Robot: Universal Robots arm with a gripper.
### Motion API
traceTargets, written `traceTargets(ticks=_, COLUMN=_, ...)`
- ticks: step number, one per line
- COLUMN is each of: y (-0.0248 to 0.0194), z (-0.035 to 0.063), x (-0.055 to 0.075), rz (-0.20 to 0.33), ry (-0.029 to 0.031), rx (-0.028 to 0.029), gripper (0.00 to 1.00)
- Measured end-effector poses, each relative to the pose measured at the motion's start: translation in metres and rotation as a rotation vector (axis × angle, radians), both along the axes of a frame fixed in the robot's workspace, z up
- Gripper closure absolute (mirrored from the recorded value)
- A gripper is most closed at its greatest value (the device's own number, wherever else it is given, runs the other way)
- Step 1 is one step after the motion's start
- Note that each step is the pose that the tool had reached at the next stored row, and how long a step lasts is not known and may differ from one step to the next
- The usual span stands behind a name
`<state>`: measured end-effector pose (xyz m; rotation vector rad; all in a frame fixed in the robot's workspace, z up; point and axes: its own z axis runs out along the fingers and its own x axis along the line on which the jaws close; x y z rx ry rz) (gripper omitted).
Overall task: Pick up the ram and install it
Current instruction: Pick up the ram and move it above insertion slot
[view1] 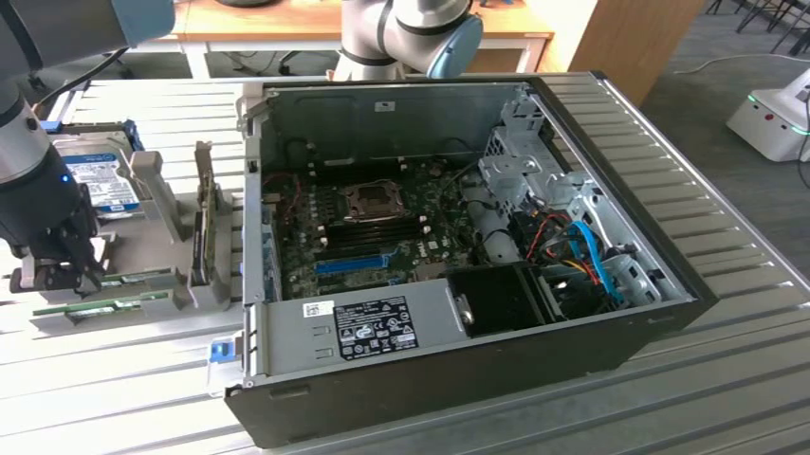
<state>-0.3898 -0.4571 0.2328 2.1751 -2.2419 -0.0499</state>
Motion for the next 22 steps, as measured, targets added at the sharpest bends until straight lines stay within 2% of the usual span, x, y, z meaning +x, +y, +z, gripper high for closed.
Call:
traceTargets(ticks=5, y=0.0, z=0.0, x=0.0, rz=0.0, ry=-0.0001, rx=0.0, gripper=0.76)
traceTargets(ticks=7, y=0.0, z=0.0, x=0.0, rz=0.0, ry=0.0, rx=0.0, gripper=0.75)
traceTargets(ticks=8, y=0.0, z=0.0, x=0.0, rz=0.0, ry=-0.0001, rx=0.0, gripper=0.69)
traceTargets(ticks=11, y=0.0001, z=-0.0003, x=0.001, rz=0.0, ry=-0.0004, rx=0.0002, gripper=0.69)
traceTargets(ticks=22, y=0.0, z=-0.0004, x=0.015, rz=0.0, ry=-0.0001, rx=0.0, gripper=0.69)
